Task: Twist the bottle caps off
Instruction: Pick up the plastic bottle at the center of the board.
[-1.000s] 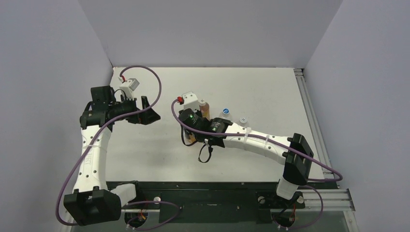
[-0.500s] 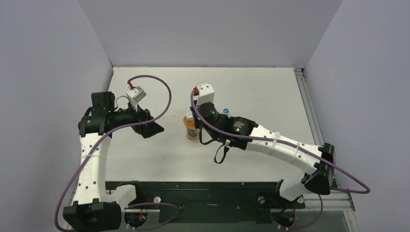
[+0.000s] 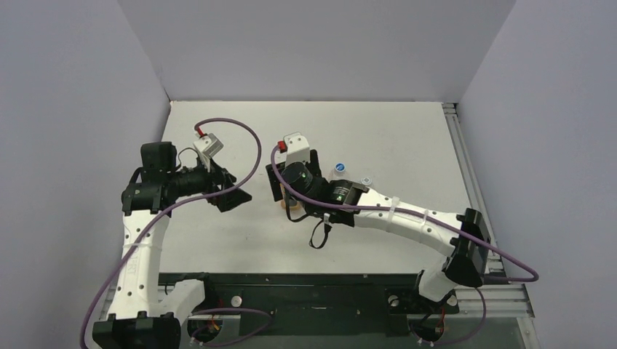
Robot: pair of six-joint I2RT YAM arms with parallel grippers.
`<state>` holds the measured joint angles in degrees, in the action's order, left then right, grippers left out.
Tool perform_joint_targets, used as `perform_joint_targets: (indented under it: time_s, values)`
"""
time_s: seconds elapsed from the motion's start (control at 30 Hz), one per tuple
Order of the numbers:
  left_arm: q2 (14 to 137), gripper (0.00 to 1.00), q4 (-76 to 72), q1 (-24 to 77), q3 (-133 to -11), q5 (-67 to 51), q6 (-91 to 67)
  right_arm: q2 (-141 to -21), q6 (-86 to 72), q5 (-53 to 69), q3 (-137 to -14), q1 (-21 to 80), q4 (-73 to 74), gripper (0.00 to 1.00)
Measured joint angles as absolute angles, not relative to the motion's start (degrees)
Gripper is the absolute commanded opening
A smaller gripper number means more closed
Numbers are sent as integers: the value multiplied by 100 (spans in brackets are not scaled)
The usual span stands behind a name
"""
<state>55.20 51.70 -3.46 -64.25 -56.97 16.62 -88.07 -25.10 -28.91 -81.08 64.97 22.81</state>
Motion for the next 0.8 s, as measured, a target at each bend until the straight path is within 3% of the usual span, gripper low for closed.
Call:
perform_joint_targets:
  time_s: [0.5,0.8]
  values:
    - [5743,97,5159,-346,-6420,-5548,1424,-9859,-2460,-2746,-8425,6200,2244,52]
    - [5730,97,5146,-346,-6359,-5553,1413,-10064,-2410,-2707,-8584,6160,2123,23]
